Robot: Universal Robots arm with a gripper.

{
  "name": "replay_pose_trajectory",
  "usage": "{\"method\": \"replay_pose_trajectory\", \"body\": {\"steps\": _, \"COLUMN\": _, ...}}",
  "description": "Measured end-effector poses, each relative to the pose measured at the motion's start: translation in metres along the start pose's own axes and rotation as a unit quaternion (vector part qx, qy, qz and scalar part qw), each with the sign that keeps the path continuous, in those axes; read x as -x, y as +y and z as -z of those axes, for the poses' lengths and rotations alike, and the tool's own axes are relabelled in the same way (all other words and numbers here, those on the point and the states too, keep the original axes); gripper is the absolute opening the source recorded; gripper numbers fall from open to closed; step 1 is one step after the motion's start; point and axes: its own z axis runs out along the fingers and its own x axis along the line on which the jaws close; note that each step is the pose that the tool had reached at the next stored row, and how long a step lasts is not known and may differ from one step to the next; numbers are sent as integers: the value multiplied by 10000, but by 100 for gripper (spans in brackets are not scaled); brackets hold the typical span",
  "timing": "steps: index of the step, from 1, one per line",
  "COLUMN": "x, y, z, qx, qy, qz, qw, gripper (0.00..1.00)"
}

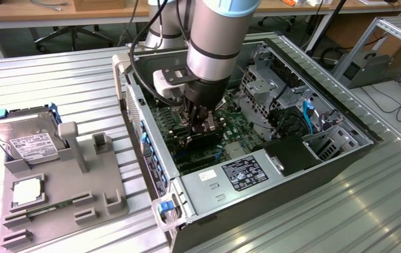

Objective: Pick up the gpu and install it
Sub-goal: 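Press down on the gpu until it lock into place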

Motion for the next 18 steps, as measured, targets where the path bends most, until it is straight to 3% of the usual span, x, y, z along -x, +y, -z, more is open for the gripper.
{"method": "replay_pose_trajectory", "body": {"steps": 18, "x": -14, "y": 4, "z": -23, "qx": -1, "qy": -2, "qz": 0, "qw": 10000, "gripper": 11}}
